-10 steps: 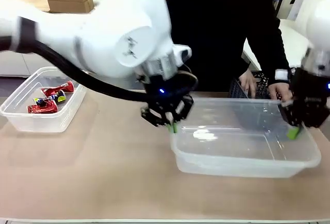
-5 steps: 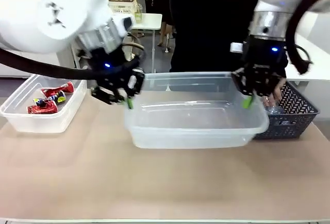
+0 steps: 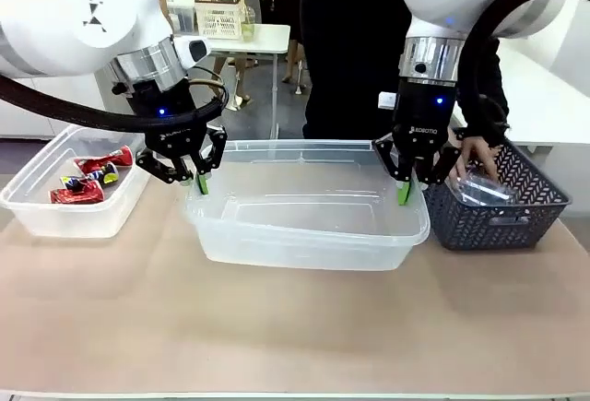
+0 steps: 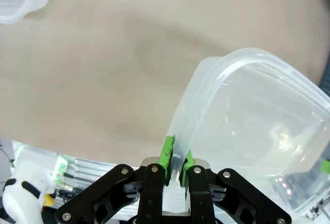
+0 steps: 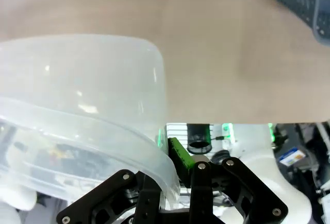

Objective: Sort the waste into each basket.
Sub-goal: Pick up the Organizing box on the right side of the table and lift it, then offer the picked Organizing box to the human.

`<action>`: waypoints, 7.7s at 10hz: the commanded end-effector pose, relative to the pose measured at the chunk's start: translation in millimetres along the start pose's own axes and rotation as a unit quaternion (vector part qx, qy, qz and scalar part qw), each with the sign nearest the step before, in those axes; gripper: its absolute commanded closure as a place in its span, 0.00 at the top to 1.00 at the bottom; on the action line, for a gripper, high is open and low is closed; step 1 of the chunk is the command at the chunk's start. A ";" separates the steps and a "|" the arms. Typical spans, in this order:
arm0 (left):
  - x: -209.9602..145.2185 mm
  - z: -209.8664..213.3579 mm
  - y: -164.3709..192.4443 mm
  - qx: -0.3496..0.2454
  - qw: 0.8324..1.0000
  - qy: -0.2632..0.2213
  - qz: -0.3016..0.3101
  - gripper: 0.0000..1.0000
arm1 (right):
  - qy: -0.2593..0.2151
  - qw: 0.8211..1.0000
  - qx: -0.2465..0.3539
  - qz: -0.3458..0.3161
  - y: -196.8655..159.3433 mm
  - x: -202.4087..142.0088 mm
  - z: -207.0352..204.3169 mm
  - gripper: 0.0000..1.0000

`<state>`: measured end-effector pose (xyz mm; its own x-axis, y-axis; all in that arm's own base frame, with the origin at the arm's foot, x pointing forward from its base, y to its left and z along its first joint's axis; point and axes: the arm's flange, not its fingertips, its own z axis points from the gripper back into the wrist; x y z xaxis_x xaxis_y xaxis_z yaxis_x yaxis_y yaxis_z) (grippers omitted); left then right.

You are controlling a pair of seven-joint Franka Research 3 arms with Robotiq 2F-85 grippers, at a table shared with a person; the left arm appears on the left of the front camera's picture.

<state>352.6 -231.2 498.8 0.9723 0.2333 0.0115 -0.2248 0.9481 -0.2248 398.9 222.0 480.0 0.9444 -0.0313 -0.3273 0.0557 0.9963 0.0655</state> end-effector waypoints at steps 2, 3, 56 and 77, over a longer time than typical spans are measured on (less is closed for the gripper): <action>-6.7 12.6 2.1 -0.005 1.000 -0.017 0.013 0.00 | -0.002 0.999 -0.002 0.033 5.8 -4.3 8.4 0.00; -6.7 12.6 2.1 -0.005 1.000 -0.017 0.013 0.00 | -0.002 0.999 -0.002 0.033 5.8 -4.3 8.4 0.00; -6.7 12.6 2.1 -0.005 1.000 -0.017 0.013 0.00 | -0.002 0.999 -0.002 0.033 5.8 -4.3 8.4 0.00; 122.7 -4.1 -13.6 -0.005 1.000 0.007 0.025 0.07 | 0.074 0.990 0.048 0.109 79.4 159.1 56.3 0.05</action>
<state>458.3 -196.1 494.1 0.9613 0.2753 0.0141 -0.2672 0.9432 -0.1974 560.7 258.6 467.8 0.9146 0.1500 -0.3755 -0.0765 0.9761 0.2036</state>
